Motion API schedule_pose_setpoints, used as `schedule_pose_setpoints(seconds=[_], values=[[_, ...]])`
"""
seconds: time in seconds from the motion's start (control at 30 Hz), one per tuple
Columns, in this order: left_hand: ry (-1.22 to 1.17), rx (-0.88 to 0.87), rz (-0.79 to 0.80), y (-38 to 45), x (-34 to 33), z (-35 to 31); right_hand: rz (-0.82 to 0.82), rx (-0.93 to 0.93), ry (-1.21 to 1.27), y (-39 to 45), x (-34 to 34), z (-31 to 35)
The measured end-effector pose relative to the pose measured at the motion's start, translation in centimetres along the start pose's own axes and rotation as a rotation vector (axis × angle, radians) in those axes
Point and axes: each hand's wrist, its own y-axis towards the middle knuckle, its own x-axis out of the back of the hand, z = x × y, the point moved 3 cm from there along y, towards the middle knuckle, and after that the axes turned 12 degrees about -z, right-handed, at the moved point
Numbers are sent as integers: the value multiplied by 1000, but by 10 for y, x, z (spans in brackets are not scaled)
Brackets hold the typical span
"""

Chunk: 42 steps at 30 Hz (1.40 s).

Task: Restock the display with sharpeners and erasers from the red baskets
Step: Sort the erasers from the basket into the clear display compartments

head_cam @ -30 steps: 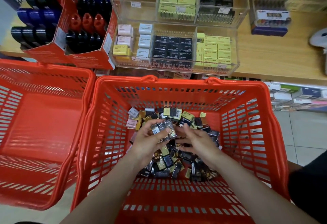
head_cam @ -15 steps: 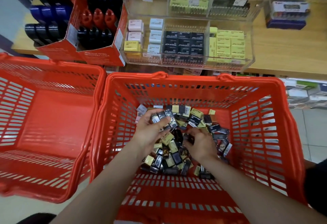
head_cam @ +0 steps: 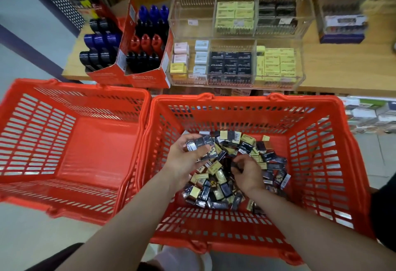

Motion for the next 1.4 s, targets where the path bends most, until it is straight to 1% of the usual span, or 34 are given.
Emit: schedule_pose_setpoints(seconds=[0.03, 0.1, 0.23, 0.3, 0.43, 0.5, 0.6, 0.67, 0.77, 0.87, 1.0, 1.2, 1.27, 1.4], values=[[19, -11, 11, -5, 0, -3, 9, -25, 53, 2, 5, 7], [63, -25, 30, -18, -1, -13, 8, -137, 184, 4, 24, 24], [70, -74, 72, -53, -4, -43, 110, -331, 713, -6, 80, 86], [60, -114, 88, -75, -8, -65, 157, -311, 827, -17, 119, 123], [-21, -218, 155, -126, -18, -115, 249, -72, 764, -50, 203, 193], [-83, -280, 201, -149, -24, -138, 271, 13, 798, -69, 241, 218], [-174, -356, 276, -177, -37, -164, 228, 123, 877, -91, 284, 242], [-226, -390, 320, -187, -48, -172, 183, 172, 868, -98, 297, 249], [-265, -474, 319, -190, -61, -175, 112, 200, 840, -98, 297, 253], [-284, -517, 262, -182, -65, -168, 57, 205, 859, -90, 288, 249], [-243, -568, 199, -172, -69, -168, 31, 177, 899, -79, 275, 242], [-213, -617, 136, -165, -86, -180, 6, 208, 929, -58, 277, 251], [-196, -618, 127, -161, -93, -184, -17, 240, 931, -51, 278, 251], [-208, -557, 148, -151, -106, -185, -68, 270, 881, -38, 274, 248]])
